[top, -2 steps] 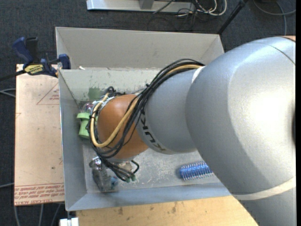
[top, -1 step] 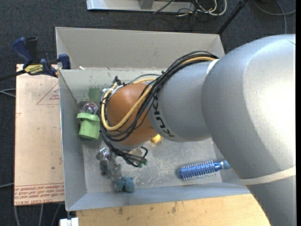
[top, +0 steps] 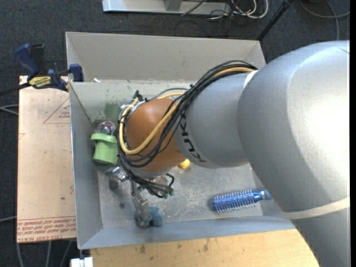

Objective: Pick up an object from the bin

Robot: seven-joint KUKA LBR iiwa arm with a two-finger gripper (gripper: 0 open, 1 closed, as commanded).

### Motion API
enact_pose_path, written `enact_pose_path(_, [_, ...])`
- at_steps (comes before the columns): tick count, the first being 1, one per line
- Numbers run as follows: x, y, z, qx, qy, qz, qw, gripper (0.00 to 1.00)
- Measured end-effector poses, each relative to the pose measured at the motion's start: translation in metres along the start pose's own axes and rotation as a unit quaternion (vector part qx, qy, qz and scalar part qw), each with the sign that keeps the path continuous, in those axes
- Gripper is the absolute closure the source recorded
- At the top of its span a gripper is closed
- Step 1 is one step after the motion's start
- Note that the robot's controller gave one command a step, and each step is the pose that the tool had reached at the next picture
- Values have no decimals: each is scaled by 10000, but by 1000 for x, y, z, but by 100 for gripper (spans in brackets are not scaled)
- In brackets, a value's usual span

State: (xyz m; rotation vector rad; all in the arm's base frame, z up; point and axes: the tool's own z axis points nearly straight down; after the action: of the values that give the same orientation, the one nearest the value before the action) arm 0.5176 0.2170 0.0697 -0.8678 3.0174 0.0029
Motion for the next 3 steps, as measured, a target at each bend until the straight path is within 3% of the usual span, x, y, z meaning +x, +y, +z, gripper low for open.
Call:
enact_pose_path(1, [63,-56,-7,6,18,-1223,9925,0])
enact_pose_path(2, [12,3,-75,-8,-29,1202,9927,0])
enact_pose_path(3, [6,-20,-61,6,-2,885,9961,0])
